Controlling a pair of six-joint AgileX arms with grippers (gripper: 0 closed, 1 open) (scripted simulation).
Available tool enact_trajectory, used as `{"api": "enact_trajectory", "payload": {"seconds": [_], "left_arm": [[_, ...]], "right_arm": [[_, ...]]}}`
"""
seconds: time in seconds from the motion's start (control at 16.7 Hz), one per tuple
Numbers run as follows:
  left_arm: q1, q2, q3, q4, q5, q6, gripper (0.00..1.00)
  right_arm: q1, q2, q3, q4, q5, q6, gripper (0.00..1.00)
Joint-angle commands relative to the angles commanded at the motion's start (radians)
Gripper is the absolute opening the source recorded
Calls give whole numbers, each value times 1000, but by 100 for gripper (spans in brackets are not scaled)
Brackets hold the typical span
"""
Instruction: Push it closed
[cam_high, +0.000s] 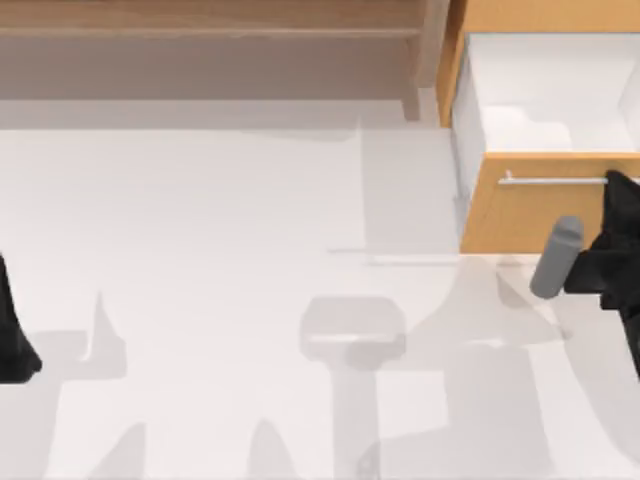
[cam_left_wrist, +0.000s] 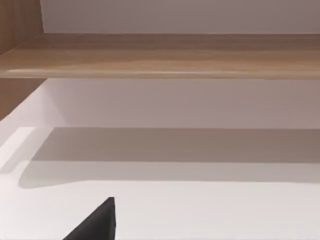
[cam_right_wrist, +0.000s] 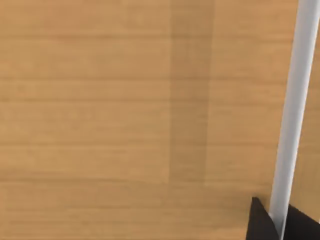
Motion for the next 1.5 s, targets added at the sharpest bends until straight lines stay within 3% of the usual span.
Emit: {"api": "enact_trajectory", "payload": {"seconds": [0.42, 0.96, 1.5], "left_arm": [[0, 0, 0, 0, 0, 0, 100], [0, 0, 0, 0, 0, 0, 100], [0, 0, 0, 0, 0, 0, 100]], "right_arm": [[-2, 4, 14, -10, -4, 3, 0], [-65, 75, 235, -165, -65, 2, 0], [-74, 95, 302, -205, -77, 4, 0]]}}
